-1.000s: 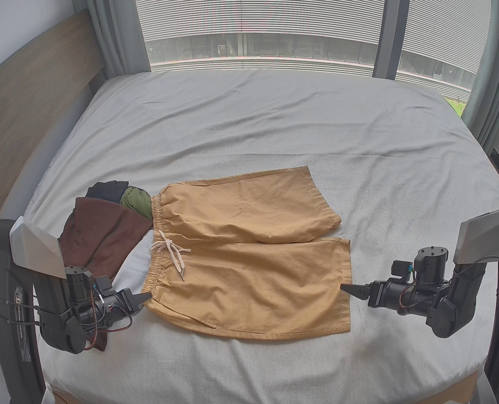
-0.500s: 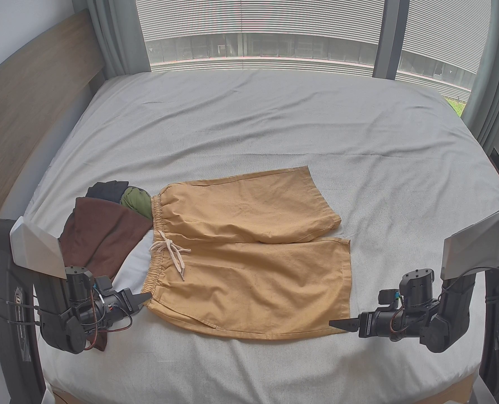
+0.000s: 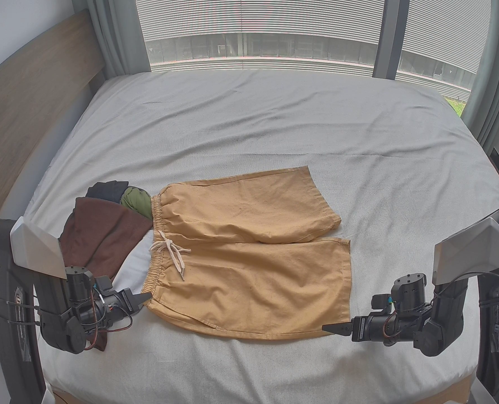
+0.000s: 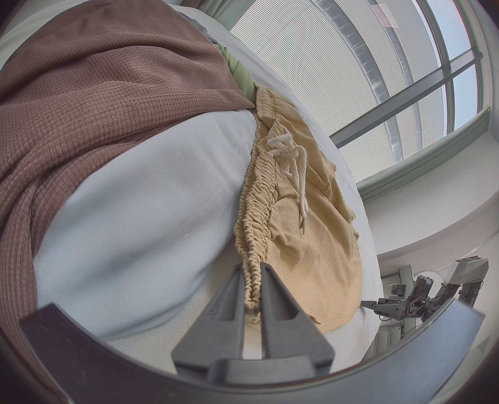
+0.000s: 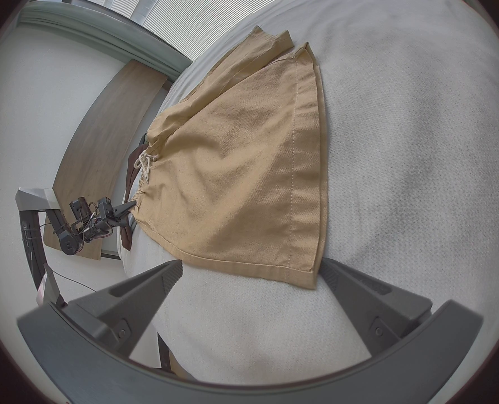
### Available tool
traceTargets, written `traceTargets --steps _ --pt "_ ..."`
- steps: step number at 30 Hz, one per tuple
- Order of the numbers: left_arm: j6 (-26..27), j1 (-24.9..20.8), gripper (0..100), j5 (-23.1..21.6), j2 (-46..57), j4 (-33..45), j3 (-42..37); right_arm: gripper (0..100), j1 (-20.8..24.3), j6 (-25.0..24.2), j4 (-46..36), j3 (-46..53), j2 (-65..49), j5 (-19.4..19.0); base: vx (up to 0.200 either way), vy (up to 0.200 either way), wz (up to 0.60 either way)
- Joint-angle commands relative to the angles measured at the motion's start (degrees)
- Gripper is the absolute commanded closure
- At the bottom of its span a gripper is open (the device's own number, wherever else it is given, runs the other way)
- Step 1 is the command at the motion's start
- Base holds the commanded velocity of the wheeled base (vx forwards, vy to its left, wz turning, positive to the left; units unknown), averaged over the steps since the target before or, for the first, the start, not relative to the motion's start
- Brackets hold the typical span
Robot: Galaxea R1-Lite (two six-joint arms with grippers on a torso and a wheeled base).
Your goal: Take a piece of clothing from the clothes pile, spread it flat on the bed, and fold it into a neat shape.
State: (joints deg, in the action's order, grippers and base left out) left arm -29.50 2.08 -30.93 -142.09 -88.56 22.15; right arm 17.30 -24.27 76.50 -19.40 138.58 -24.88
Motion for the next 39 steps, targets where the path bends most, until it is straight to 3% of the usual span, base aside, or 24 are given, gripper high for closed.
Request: traceTargets --steps 1,19,20,39 --pt "0.0 0.0 100 0.0 0.0 0.0 0.0 0 0.2 -0.1 0.1 -0.5 0.5 0.0 0.000 0.000 0.00" --pt "0.1 0.0 100 0.1 -0.3 0.0 0.0 0 0.1 -0.3 0.0 -0.9 0.5 0.2 0.000 0.000 0.00" --pt "0.1 0.0 100 0.1 -0.3 0.0 -0.1 100 0.1 -0.7 0.0 -1.0 0.5 0.3 0.000 0.000 0.00" --pt "0.1 0.1 100 0.1 -0.3 0.0 -0.2 100 0.1 -1.3 -0.5 -1.2 0.3 0.4 0.000 0.000 0.00"
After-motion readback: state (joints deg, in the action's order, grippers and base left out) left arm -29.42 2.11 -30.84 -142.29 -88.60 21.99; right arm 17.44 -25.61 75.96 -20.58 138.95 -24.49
